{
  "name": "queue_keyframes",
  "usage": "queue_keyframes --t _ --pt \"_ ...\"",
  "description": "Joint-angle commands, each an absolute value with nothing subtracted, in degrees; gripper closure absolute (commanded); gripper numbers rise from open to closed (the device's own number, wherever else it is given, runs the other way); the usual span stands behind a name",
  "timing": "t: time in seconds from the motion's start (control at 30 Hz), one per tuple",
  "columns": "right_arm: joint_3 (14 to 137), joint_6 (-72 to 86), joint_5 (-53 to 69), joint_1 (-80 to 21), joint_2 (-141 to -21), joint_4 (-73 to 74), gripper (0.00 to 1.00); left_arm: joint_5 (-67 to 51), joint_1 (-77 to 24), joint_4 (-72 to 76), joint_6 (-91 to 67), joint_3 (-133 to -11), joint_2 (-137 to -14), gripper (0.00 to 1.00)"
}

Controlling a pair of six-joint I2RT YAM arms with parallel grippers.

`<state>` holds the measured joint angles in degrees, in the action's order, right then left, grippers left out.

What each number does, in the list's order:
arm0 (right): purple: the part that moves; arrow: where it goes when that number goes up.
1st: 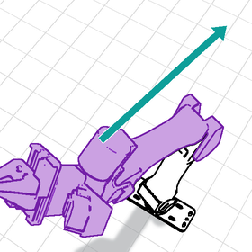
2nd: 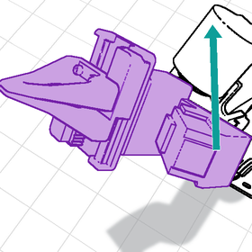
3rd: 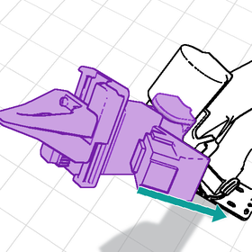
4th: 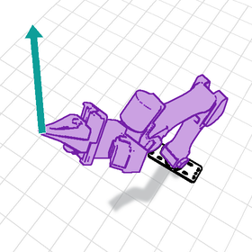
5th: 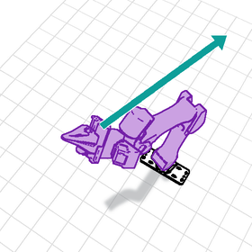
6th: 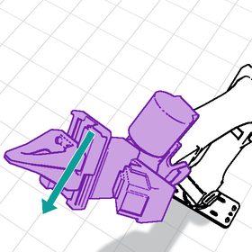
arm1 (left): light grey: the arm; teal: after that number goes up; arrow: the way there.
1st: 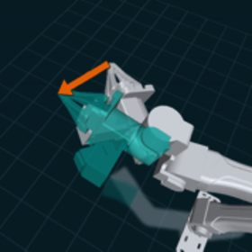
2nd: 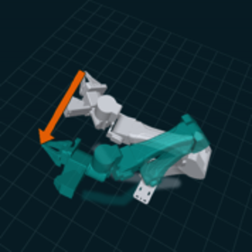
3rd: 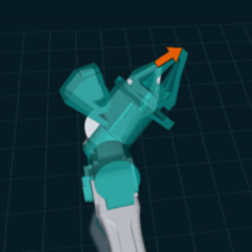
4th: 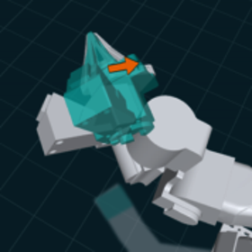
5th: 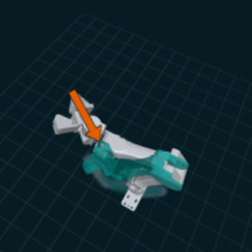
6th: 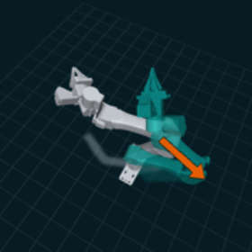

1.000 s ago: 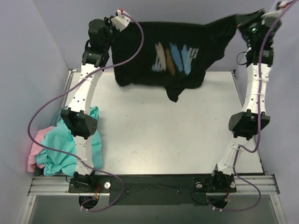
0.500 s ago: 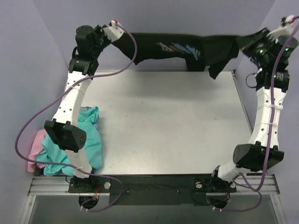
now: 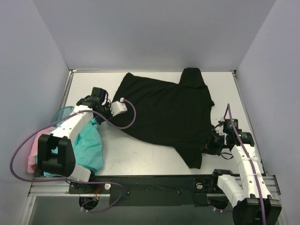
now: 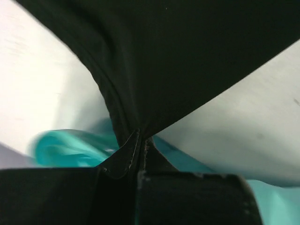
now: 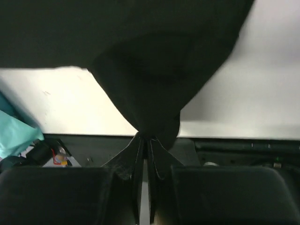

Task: Fold and stack the t-shirts
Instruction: Flatten out the tshirt, then fold the flattened tshirt in 1/3 of the way

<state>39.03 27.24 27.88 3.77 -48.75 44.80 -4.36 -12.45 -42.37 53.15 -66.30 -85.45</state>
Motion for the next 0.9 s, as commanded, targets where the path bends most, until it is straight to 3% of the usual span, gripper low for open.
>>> queue_keyframes --t 0.0,0.27,0.4,0.87 --pt "35.9 30.0 27.2 3.6 -49.9 51.5 1.00 -6.8 -12.7 -49.5 53.0 -59.7 -80.9 1.00" --pt "40.2 30.7 21.8 5.3 -54.1 56.1 1.00 -10.1 -14.4 -57.8 50.4 -54.8 -75.7 1.00" --pt "43.7 28.4 21.2 7.0 -58.1 52.7 1.00 -11.7 -14.6 -53.1 48.0 -57.6 -76.9 1.00" --pt "55.3 21.3 23.2 9.4 -84.0 33.0 1.00 -6.8 -13.9 -38.7 41.6 -81.9 -103.8 1.00"
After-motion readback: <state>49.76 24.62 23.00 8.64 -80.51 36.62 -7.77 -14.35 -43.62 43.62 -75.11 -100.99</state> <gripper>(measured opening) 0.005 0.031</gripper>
